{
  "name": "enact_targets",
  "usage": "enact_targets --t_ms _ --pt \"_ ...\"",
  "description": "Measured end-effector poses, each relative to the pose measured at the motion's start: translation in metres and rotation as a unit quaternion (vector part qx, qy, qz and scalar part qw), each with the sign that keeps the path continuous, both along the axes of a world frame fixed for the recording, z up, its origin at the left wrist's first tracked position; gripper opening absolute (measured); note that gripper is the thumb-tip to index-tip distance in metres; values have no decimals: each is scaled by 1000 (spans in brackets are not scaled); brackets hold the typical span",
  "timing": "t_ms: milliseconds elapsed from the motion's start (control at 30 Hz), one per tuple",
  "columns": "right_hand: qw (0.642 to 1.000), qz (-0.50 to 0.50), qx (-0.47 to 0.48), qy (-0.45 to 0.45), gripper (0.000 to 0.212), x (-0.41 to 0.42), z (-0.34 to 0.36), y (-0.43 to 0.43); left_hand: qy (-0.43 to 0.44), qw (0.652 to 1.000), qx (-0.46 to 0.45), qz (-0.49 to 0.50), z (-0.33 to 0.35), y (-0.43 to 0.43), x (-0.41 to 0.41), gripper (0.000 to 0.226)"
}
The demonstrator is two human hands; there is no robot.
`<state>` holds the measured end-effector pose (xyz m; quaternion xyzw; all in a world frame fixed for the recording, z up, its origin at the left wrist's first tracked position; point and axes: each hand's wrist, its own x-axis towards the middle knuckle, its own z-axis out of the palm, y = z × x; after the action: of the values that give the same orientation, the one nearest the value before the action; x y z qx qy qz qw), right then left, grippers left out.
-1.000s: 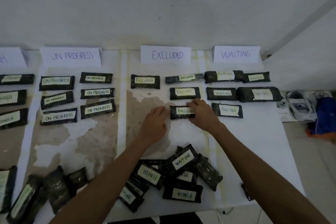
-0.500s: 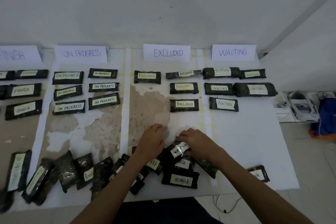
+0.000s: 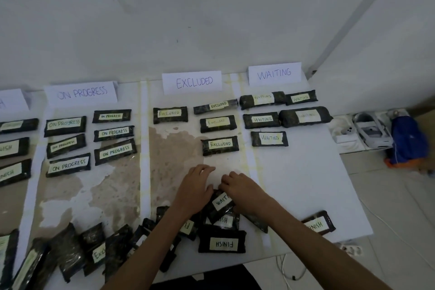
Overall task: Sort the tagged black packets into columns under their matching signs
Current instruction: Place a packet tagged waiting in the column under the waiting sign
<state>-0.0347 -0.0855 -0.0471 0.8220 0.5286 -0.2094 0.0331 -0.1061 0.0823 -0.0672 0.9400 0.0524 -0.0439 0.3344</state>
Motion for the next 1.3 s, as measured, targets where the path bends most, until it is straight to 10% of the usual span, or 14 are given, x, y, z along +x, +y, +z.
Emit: enact_targets --t_ms 467,967,1300 --pt "938 -345 26 -20 55 108 36 -165 -38 991 -19 -124 8 -99 94 48" --pt "935 -354 19 -4 54 189 -24 -192 -7 967 82 -243 -36 -175 137 54" --pt "898 -414 149 -14 54 101 -8 -204 10 963 49 -265 -24 -177 105 48"
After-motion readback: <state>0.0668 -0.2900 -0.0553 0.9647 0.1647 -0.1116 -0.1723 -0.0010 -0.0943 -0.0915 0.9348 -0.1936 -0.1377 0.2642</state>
